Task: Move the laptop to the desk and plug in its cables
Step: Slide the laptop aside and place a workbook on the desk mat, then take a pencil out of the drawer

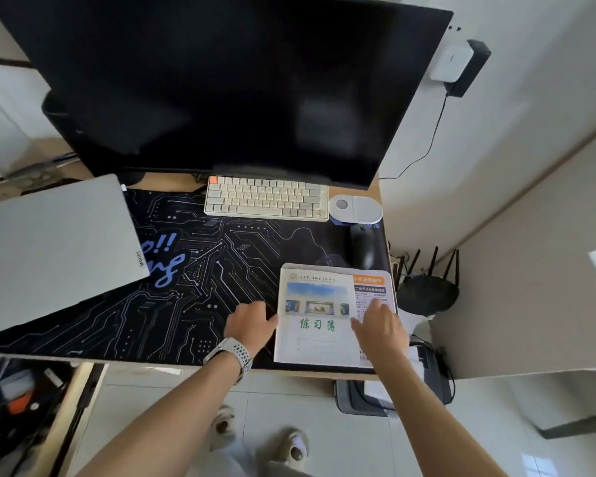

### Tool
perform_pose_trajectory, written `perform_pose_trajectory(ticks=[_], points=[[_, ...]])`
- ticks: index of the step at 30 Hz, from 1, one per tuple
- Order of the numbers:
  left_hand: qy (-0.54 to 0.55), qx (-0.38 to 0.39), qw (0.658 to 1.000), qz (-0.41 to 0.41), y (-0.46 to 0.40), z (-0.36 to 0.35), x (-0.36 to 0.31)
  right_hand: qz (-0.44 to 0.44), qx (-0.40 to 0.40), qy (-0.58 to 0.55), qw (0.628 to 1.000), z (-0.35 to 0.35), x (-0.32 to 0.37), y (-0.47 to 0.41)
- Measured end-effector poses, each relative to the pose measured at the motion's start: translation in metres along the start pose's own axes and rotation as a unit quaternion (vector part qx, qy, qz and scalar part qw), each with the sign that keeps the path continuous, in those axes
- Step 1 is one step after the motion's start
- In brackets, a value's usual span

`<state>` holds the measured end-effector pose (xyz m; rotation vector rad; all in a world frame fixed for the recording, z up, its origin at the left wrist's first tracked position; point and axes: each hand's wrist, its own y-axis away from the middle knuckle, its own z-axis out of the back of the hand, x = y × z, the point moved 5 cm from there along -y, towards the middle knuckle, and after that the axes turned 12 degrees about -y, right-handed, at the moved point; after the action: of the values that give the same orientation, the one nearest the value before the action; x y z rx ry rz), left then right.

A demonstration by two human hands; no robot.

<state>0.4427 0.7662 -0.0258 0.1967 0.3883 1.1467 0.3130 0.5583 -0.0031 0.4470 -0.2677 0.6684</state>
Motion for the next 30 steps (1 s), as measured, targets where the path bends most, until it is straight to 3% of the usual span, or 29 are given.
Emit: perform_pose_trajectory(ticks=[6,12,20,23,30], points=[[0.08,-0.101,0.989,0.074,0.021,0.056,0.051,0.181,-0.003,-0.133,0.974,0.016,0.099,-0.001],[0.067,-0.16,0.967,0.188,0.077,0.09,0.146,0.357,0.05,-0.138,0.922,-0.025,0.222,0.053],[0.075,-0.145,0.919,0.358,0.169,0.073,0.303,0.505,0.176,-0.073,0.841,-0.128,0.333,0.151],[0.095,-0.105,0.905,0.4,0.196,0.056,0.353,0.535,0.199,-0.046,0.82,-0.165,0.36,0.182],[0.096,-0.028,0.909,0.405,0.215,0.021,0.437,0.547,0.237,0.048,0.802,-0.249,0.407,0.239]])
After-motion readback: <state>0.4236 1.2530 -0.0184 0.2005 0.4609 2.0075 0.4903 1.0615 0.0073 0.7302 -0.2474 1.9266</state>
